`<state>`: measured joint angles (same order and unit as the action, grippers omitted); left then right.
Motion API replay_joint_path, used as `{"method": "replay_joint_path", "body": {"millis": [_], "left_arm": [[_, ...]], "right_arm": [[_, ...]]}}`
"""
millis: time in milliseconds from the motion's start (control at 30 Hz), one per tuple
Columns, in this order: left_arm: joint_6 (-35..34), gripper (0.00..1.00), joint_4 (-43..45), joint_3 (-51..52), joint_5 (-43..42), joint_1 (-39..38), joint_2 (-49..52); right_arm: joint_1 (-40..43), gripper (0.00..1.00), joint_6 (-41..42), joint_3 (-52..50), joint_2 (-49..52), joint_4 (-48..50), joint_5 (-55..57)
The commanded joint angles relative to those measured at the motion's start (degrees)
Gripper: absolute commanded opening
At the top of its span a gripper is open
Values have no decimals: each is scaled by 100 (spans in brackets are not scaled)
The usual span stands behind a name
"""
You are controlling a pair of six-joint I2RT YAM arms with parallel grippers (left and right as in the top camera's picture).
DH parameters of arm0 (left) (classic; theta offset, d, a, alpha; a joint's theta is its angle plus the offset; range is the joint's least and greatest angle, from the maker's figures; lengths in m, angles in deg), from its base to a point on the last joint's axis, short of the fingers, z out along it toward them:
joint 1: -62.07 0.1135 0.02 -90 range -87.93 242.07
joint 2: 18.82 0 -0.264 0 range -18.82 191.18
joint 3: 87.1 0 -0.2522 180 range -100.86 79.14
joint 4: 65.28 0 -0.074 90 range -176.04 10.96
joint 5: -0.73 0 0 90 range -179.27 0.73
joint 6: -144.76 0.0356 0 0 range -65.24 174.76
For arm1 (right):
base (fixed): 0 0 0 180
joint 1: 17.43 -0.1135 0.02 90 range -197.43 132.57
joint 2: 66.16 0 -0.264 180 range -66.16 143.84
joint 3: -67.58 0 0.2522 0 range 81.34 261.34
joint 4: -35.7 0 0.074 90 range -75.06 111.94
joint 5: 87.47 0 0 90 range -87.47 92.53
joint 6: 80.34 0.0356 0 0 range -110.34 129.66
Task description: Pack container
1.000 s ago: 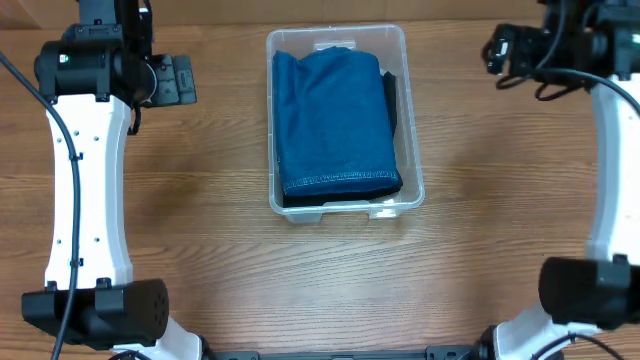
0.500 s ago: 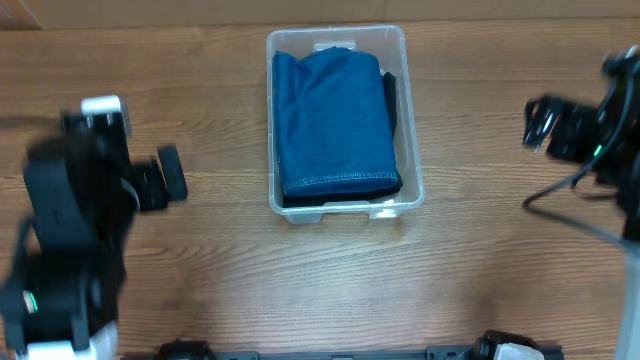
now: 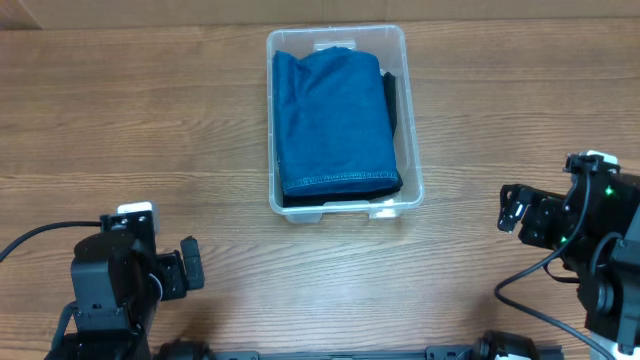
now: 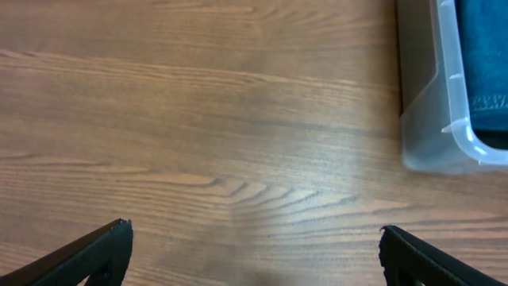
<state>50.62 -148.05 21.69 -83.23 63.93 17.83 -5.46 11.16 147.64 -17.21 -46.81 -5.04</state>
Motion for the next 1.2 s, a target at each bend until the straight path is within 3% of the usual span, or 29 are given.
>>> {"method": "replay_joint_path", "body": {"millis": [0, 367, 567, 667, 900, 1167], "left_arm": [[-37, 100, -7, 39, 9, -39, -28], [-37, 100, -7, 39, 9, -39, -28], [-37, 100, -7, 39, 9, -39, -28], [-37, 100, -7, 39, 9, -39, -28], [-37, 100, -7, 39, 9, -39, -28], [-37, 100, -7, 39, 9, -39, -28]], "right_arm": [[0, 100, 22, -35, 55, 7, 42], [0, 100, 20, -35, 273, 2, 625], [-682, 100, -4, -68, -721, -35, 535], [-1003, 100, -295, -509, -1624, 603, 535], [-1064, 100, -542, -2699, -3366, 2472, 428], [-1062, 100, -542, -5272, -4094, 6343, 345]]}}
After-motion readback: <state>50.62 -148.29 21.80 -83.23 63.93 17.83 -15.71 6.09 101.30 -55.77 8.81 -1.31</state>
